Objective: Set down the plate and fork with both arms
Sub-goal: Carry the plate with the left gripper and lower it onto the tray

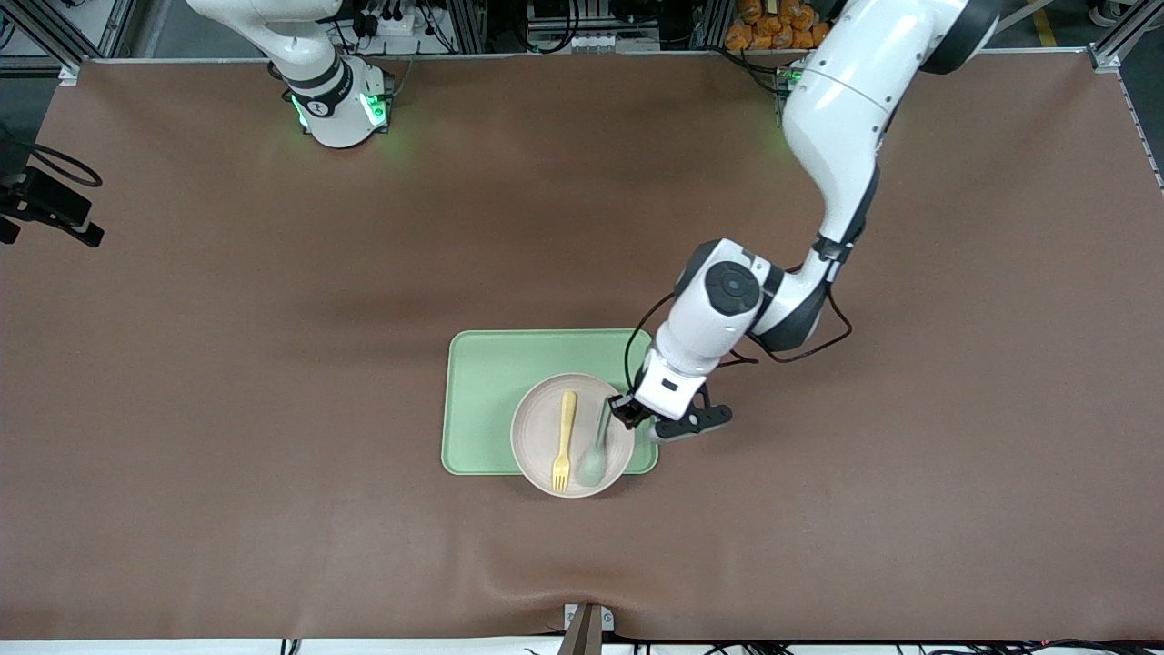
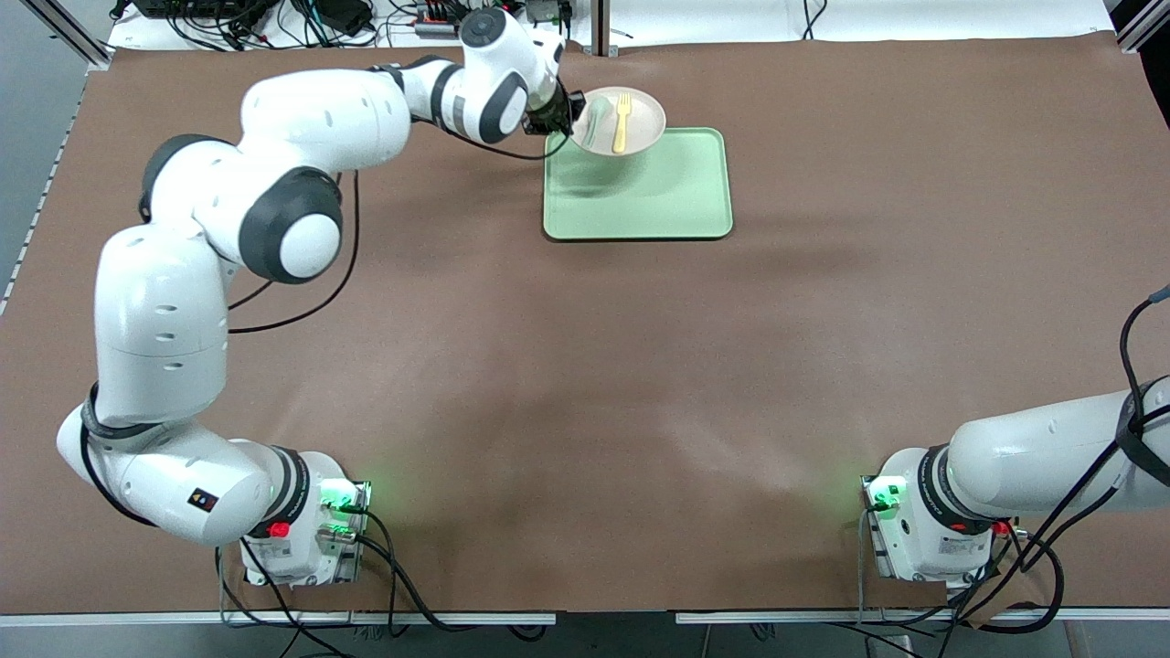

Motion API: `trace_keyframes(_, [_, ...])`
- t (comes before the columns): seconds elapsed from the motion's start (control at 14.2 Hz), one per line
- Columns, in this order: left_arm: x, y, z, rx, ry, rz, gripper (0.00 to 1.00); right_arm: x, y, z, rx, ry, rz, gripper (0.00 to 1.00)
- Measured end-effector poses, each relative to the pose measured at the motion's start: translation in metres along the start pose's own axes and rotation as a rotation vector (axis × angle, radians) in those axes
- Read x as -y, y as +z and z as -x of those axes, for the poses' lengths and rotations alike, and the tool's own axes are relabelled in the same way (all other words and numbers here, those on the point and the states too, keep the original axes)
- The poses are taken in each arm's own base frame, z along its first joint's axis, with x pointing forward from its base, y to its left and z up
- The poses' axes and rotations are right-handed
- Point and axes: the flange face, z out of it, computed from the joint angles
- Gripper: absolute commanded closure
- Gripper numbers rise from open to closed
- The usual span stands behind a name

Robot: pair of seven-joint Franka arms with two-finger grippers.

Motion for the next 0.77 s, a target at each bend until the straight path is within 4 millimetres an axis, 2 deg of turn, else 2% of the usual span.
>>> trace_keyframes(0.21, [-0.004, 0.016, 0.020, 0.003, 0.018, -0.028, 1.00, 0.000, 0.003, -0.001, 0.006, 0.000, 0.000, 0.00])
trace_keyframes(0.49, [-0.004, 0.033, 0.037, -0.007, 0.033, -0.058, 1.00, 0.001, 0.008, -0.001, 0.027, -0.002, -0.001, 0.00])
trace_keyframes(0.77, [-0.003, 0.041, 0.044, -0.017, 0.031, -0.080, 1.00, 0.010, 0.027, -0.008, 0.068, -0.017, -0.001, 0.00])
